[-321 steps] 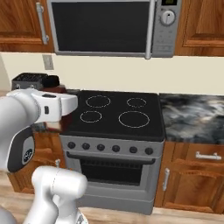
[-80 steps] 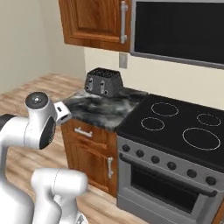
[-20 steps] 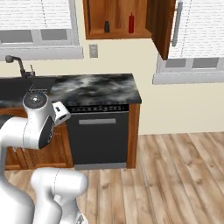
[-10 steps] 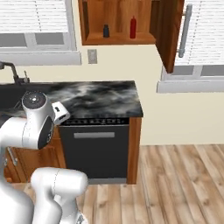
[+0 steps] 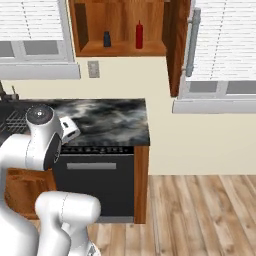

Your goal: Collect the paprika, ketchup, and shaker from the cabinet and place them next to the stove.

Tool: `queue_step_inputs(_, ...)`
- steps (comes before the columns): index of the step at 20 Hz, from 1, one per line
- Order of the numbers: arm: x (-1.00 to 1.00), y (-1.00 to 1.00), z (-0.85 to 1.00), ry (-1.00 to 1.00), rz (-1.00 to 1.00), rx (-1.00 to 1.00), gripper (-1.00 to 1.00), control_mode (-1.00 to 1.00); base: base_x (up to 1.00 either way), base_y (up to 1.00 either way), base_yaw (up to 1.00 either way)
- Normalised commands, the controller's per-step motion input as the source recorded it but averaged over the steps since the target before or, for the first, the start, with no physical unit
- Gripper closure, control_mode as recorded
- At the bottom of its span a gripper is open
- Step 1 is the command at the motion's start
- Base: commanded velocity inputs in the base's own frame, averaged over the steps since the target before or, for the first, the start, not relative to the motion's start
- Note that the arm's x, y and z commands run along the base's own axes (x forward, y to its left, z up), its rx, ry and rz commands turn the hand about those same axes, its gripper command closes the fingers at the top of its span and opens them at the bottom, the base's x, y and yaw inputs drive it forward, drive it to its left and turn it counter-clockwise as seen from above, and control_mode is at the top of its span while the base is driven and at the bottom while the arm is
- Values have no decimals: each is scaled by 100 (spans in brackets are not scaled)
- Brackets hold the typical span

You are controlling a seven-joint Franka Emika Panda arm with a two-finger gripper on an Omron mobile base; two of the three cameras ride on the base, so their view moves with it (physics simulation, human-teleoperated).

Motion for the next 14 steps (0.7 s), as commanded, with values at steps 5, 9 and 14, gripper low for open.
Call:
queue_step_inputs(5, 0, 0, 0, 0, 0, 0, -100, 100, 64, -20, 6)
queue_step_inputs(9, 0, 0, 0, 0, 0, 0, -100, 100, 67, -14, 4)
queue_step_inputs(14, 0, 0, 0, 0, 0, 0, -100, 100, 65, -17, 3)
